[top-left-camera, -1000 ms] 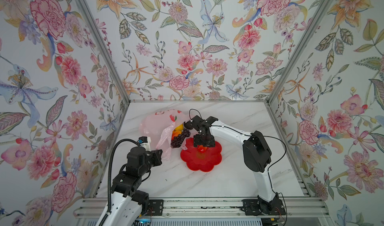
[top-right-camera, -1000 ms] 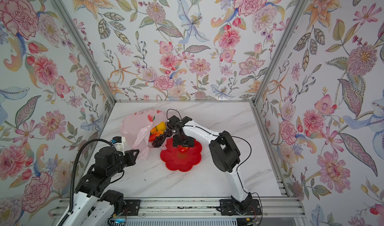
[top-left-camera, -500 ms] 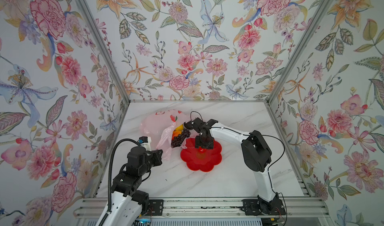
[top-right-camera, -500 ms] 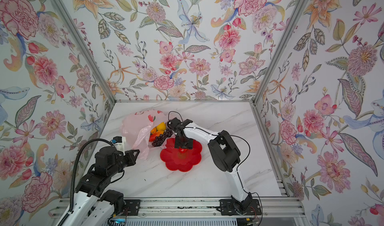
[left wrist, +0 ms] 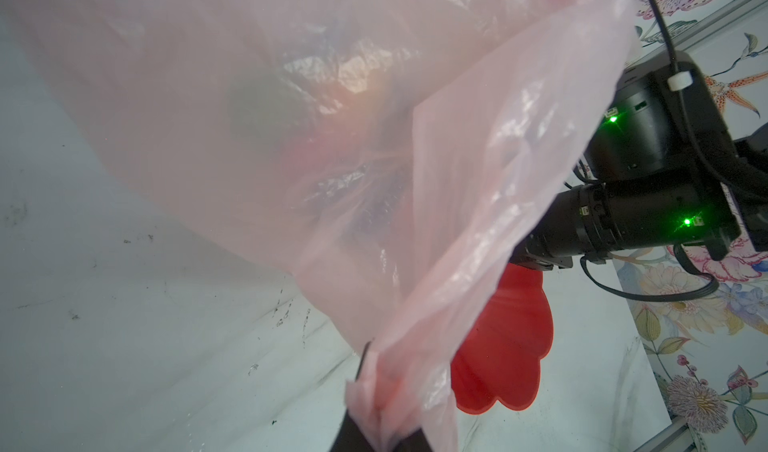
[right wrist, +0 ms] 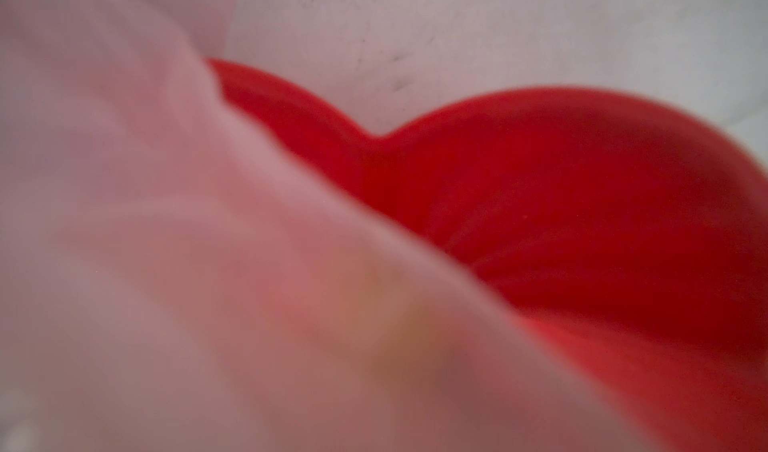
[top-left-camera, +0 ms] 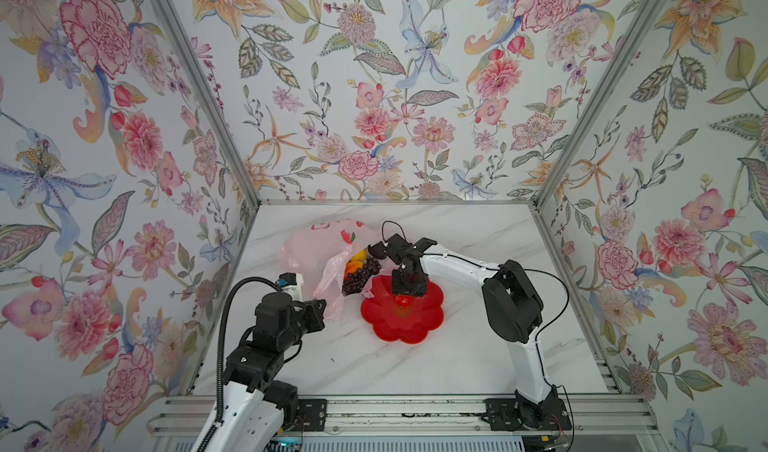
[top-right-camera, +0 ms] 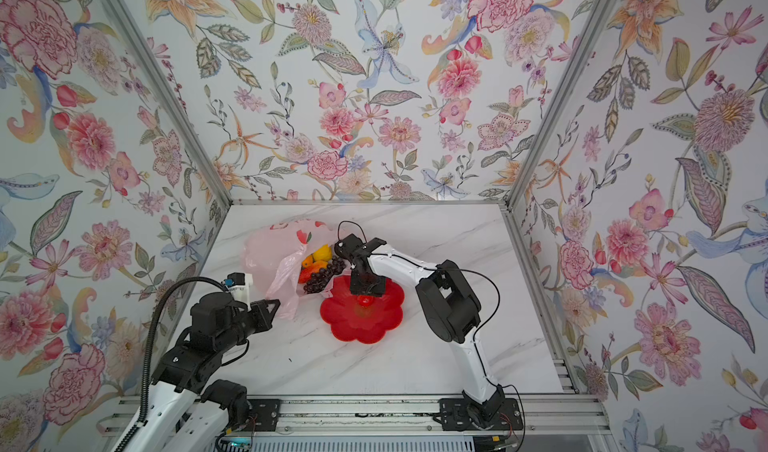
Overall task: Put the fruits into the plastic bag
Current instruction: 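Close the right gripper on the red-orange mango, then lift the mango and carry it with the right gripper into the bag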
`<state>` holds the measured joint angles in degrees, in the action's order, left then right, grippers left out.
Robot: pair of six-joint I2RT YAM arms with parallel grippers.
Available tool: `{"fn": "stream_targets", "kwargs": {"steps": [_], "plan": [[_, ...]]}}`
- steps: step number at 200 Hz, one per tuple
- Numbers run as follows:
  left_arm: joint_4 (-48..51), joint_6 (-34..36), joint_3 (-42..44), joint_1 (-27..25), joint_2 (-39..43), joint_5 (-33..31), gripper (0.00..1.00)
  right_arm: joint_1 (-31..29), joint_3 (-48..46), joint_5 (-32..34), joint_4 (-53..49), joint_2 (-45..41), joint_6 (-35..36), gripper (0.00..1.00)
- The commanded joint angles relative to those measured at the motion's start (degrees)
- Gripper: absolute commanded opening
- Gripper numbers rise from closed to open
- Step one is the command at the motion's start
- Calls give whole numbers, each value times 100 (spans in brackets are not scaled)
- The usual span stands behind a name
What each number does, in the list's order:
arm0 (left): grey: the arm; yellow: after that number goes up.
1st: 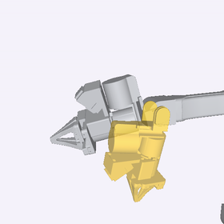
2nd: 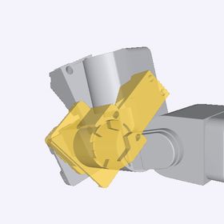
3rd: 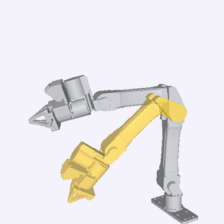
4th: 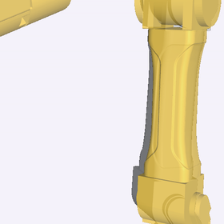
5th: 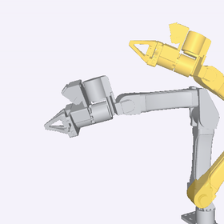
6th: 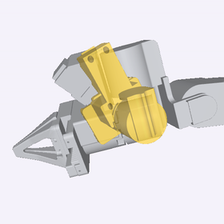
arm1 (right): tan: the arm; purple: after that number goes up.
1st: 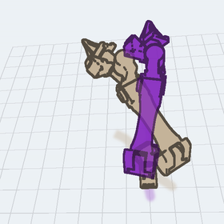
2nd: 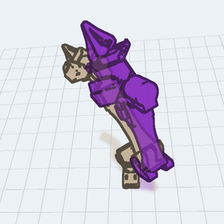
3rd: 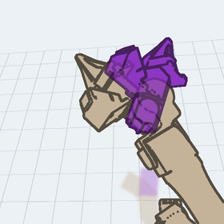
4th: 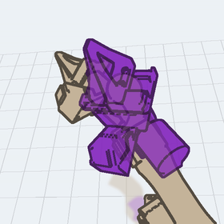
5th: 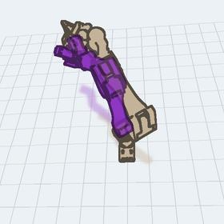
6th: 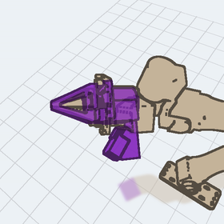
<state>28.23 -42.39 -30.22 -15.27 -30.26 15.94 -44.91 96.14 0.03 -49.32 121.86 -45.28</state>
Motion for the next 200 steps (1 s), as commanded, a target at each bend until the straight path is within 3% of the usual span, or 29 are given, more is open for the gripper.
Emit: {"fn": "stream_targets", "kwargs": {"steps": [1, 62, 137, 200], "plan": [[-64, 125, 101, 39, -19, 32, 0, 34, -102, -53, 10, 88, 43, 47], [-48, 116, 104, 40, -5, 23, 0, -105, -684, -506, 724, -803, -56, 43], [-73, 117, 113, 41, -19, 47, 0, -222, -1781, -1275, 1526, -2058, -789, 44], [-72, 108, 117, 25, 46, 58, 0, -166, -1791, -1523, 1832, -2679, -1220, 45]]}}
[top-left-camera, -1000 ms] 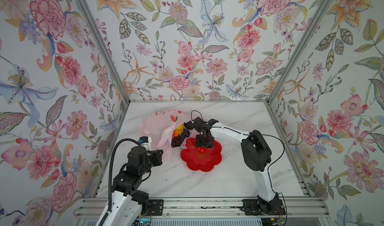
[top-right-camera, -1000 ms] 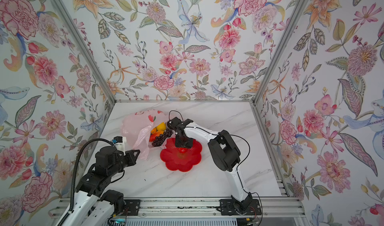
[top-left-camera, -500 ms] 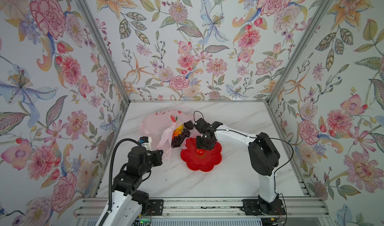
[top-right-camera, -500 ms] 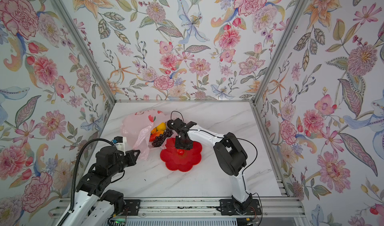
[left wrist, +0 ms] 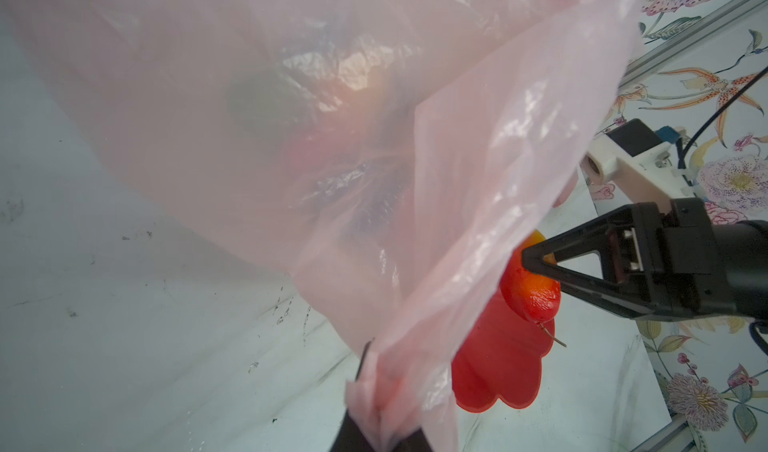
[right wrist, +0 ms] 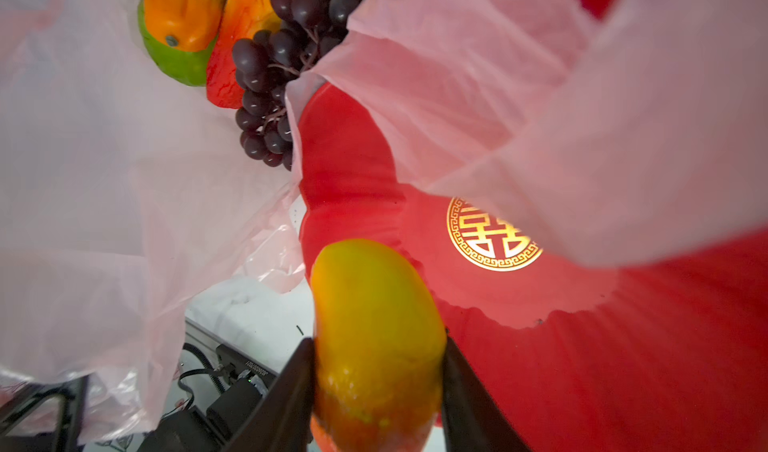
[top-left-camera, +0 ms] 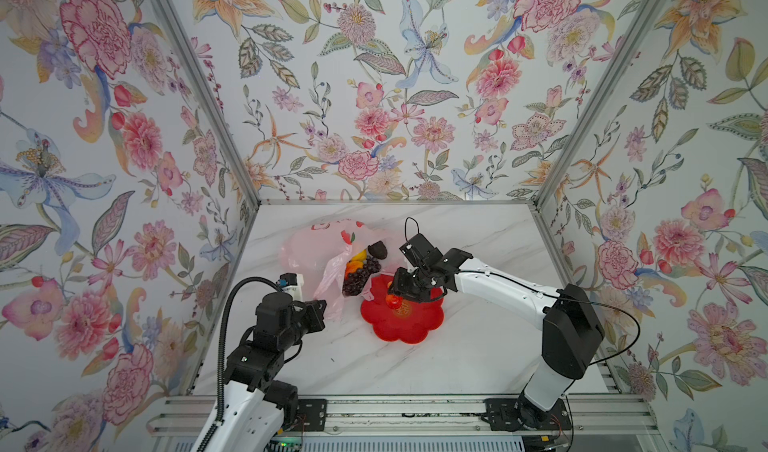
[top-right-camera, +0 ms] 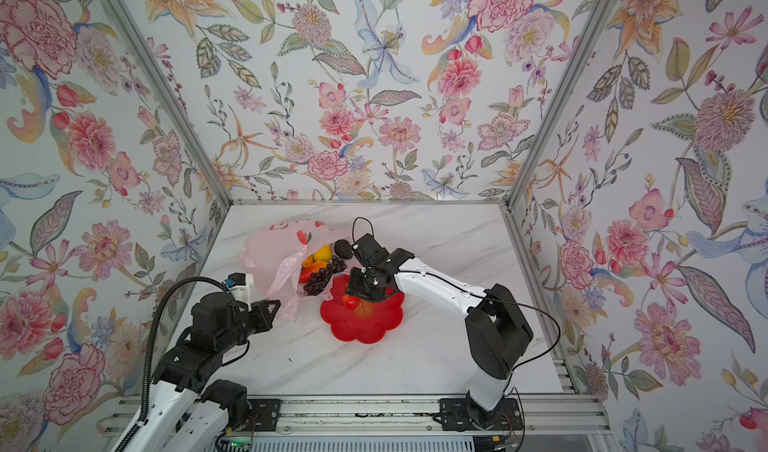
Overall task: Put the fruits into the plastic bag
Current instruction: 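Lift the mango and carry it with the right gripper into the bag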
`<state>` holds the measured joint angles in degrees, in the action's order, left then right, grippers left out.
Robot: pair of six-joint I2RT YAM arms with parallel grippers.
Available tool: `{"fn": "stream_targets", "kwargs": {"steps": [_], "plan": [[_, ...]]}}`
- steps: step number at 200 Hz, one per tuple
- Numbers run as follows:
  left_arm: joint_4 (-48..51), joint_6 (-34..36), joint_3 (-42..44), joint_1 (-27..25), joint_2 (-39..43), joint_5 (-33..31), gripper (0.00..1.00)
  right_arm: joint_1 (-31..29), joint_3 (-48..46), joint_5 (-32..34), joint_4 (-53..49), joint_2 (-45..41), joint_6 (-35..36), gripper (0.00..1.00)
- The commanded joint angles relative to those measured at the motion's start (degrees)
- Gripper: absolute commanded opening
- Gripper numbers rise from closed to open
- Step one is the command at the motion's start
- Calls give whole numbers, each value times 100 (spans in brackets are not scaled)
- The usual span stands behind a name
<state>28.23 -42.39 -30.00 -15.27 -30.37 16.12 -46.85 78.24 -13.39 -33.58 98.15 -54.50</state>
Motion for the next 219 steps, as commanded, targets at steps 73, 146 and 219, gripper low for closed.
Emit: {"fn": "stream_targets", "kwargs": {"steps": [73, 146, 219], "plan": [[-59, 91, 91, 24, 128, -12, 0, 169, 26, -565, 1213, -455, -996, 46], [-69, 91, 83, 32, 101, -12, 0, 258, 113, -818, 2017, -88, -1455, 47], [-80, 108, 99, 34, 119, 19, 0, 213, 283, -938, 2650, 504, -1858, 46]]}}
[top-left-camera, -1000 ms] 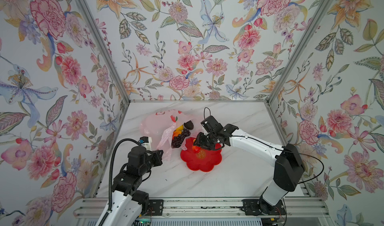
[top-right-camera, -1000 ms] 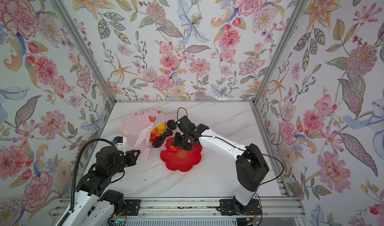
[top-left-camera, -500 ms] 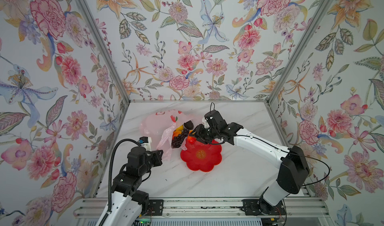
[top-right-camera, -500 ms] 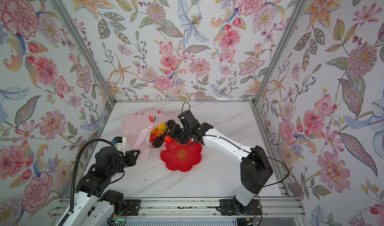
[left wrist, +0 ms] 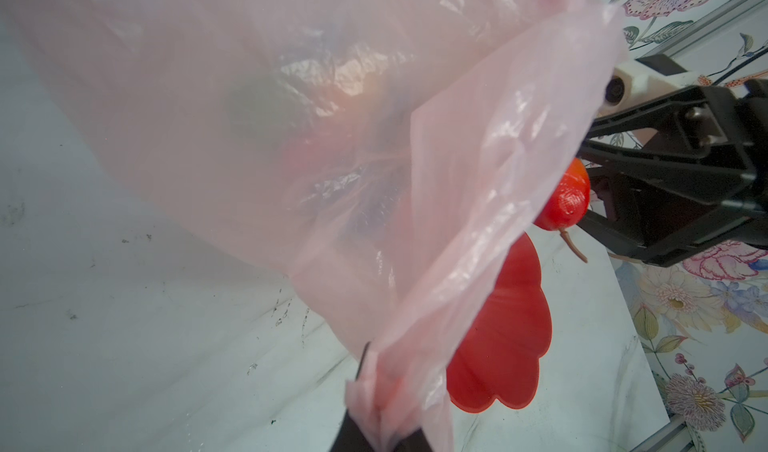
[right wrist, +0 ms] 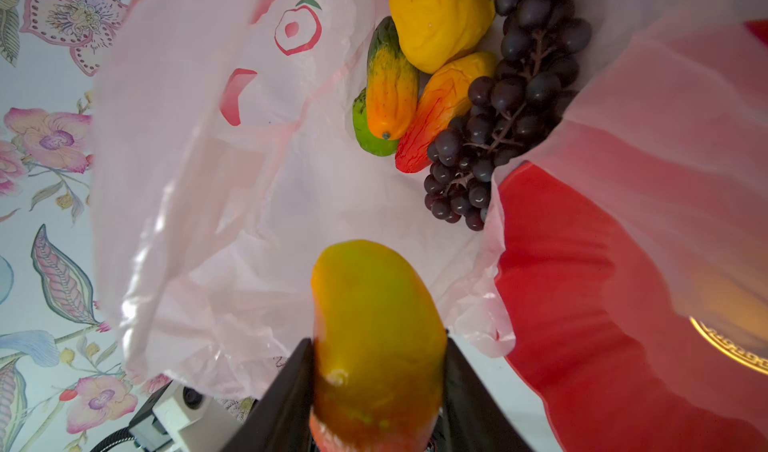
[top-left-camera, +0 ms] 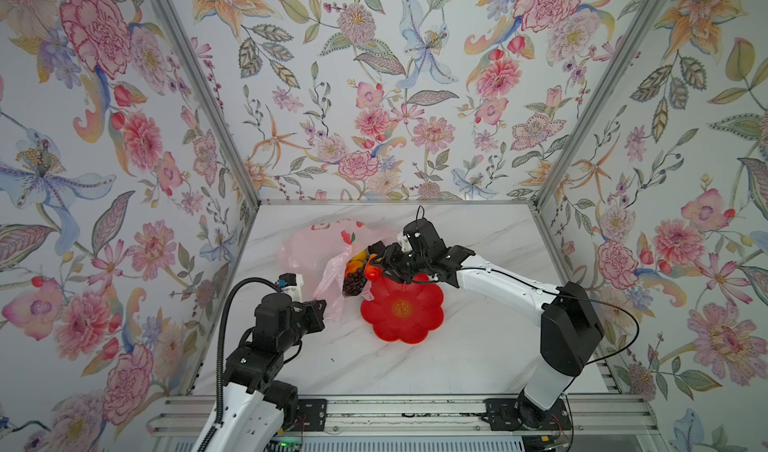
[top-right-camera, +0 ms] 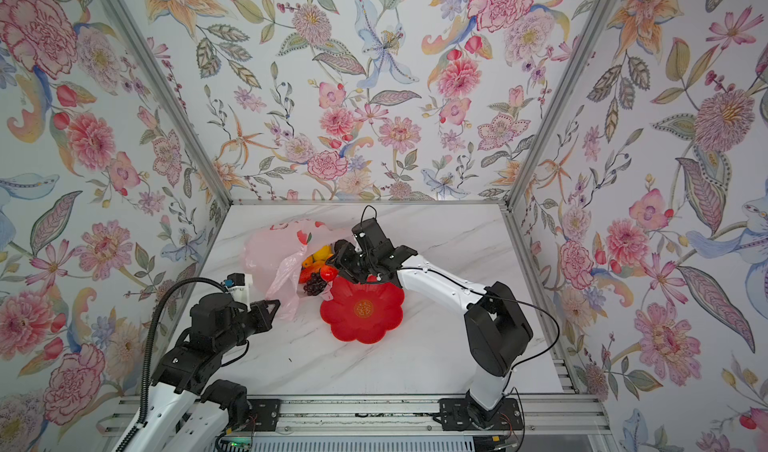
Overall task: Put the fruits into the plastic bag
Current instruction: 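Lift the mango and carry it with the right gripper into the bag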
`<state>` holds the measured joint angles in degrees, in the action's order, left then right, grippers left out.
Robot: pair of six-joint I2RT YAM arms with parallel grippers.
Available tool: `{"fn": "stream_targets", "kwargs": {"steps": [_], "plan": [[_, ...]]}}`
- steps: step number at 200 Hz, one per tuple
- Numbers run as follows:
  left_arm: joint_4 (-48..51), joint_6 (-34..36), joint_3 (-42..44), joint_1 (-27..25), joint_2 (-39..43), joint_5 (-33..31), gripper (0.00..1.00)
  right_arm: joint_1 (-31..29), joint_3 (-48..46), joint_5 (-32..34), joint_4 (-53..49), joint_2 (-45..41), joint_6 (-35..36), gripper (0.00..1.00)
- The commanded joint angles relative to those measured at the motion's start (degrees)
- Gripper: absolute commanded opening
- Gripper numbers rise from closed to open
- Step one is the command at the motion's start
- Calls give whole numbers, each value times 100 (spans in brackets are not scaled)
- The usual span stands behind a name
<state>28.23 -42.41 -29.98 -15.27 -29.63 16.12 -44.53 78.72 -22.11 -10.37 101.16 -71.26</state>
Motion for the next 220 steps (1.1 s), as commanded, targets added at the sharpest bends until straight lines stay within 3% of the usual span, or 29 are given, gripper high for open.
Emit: {"fn": "stream_targets", "kwargs": {"steps": [1, 124, 220], "plan": [[-80, 110, 97, 29, 45, 21, 0, -19, 242, -70, 336, 216, -188, 46], [-93, 103, 93, 32, 49, 14, 0, -213, 913, -314, 1068, 1371, -743, 46], [-104, 128, 100, 31, 55, 29, 0, -354, 1109, -400, 2172, 2115, -1576, 45]]}}
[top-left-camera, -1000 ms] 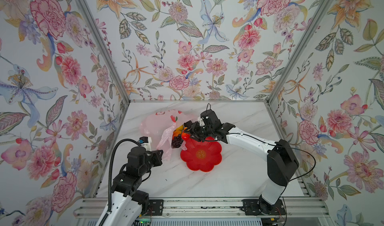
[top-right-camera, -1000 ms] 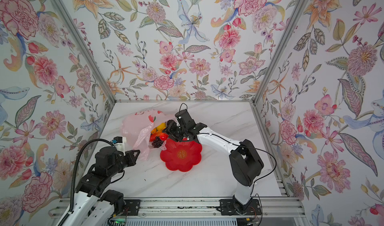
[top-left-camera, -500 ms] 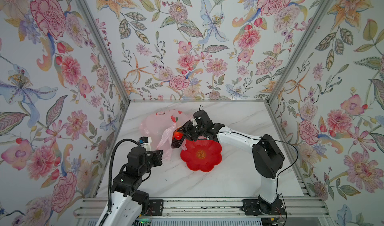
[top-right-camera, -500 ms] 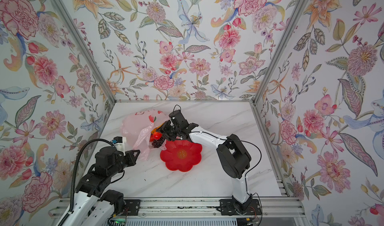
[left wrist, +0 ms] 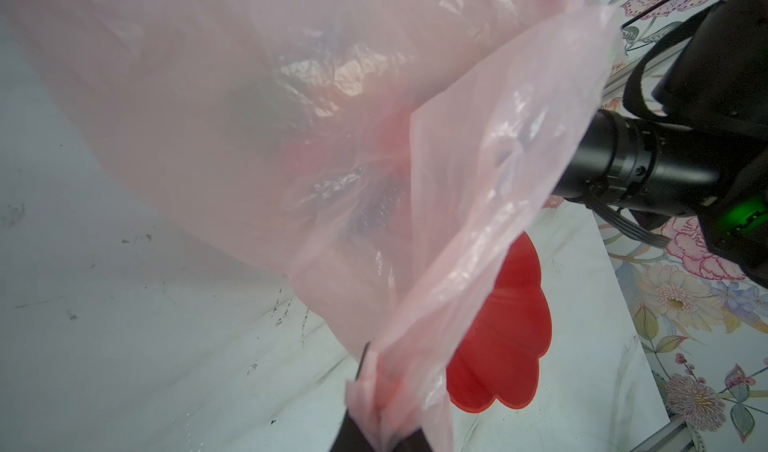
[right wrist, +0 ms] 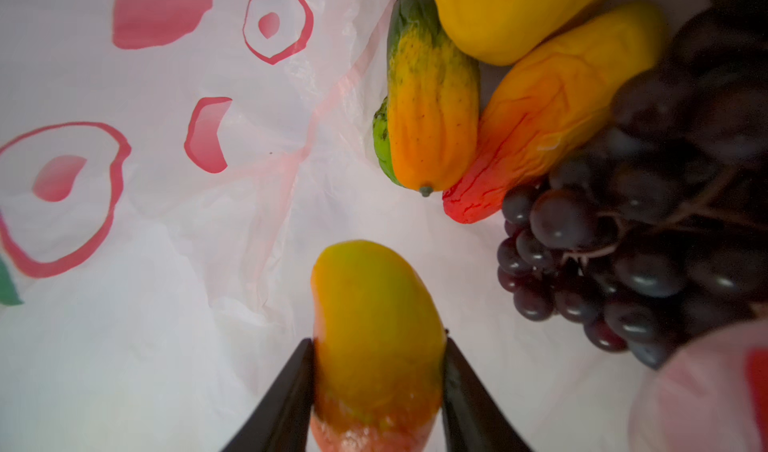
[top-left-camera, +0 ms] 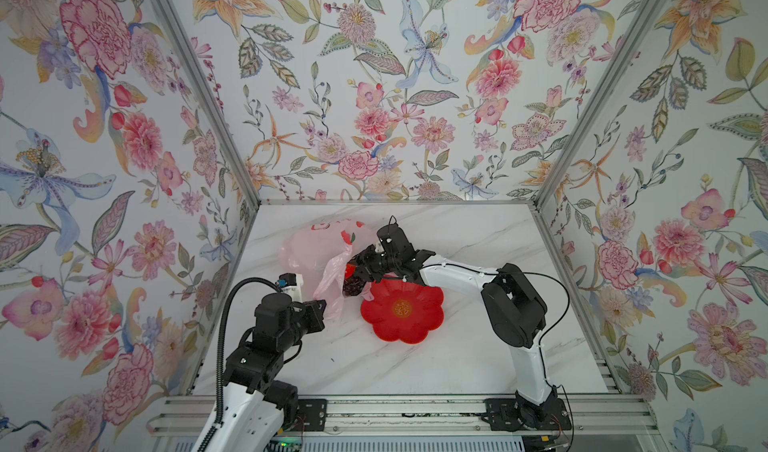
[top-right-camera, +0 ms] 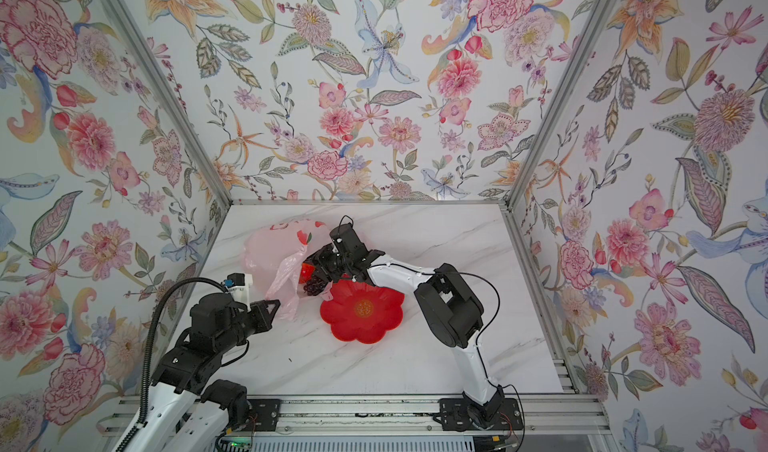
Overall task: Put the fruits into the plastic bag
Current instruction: 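Lift the mango and carry it with the right gripper into the bag, then lower the mango deeper into the bag and open the right gripper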
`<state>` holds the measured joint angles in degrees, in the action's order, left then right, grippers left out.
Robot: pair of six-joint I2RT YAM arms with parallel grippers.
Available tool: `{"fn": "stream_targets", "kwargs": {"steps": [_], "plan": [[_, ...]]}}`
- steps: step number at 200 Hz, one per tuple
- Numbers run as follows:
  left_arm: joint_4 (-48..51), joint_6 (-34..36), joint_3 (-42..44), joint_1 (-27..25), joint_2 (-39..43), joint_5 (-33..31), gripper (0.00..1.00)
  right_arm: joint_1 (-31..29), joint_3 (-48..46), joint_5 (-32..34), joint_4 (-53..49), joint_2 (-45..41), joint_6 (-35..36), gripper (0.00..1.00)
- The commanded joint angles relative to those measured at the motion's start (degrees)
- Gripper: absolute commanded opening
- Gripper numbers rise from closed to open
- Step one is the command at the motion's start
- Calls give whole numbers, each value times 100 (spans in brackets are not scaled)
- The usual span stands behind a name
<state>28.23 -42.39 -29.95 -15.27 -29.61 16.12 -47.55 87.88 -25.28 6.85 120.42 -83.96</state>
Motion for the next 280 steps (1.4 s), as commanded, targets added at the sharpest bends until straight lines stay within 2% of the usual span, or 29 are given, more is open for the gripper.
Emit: {"fn": "stream_targets", "kwargs": {"steps": [1, 64, 134, 220, 253, 280], "plan": [[-106, 126, 101, 27, 52, 30, 0, -53, 199, -83, 449, 195, -306, 45], [-106, 117, 112, 24, 60, 32, 0, -70, 575, -173, 763, 721, -584, 45], [-106, 126, 111, 28, 69, 40, 0, -229, 1521, -397, 583, 1427, -649, 47], [-110, 126, 109, 31, 64, 49, 0, -354, 1873, -540, 573, 1846, -752, 49], [-113, 132, 112, 30, 77, 49, 0, -392, 1942, -588, 616, 1941, -806, 54], [-116, 129, 117, 30, 78, 49, 0, -389, 1992, -609, 610, 1959, -806, 66]]}}
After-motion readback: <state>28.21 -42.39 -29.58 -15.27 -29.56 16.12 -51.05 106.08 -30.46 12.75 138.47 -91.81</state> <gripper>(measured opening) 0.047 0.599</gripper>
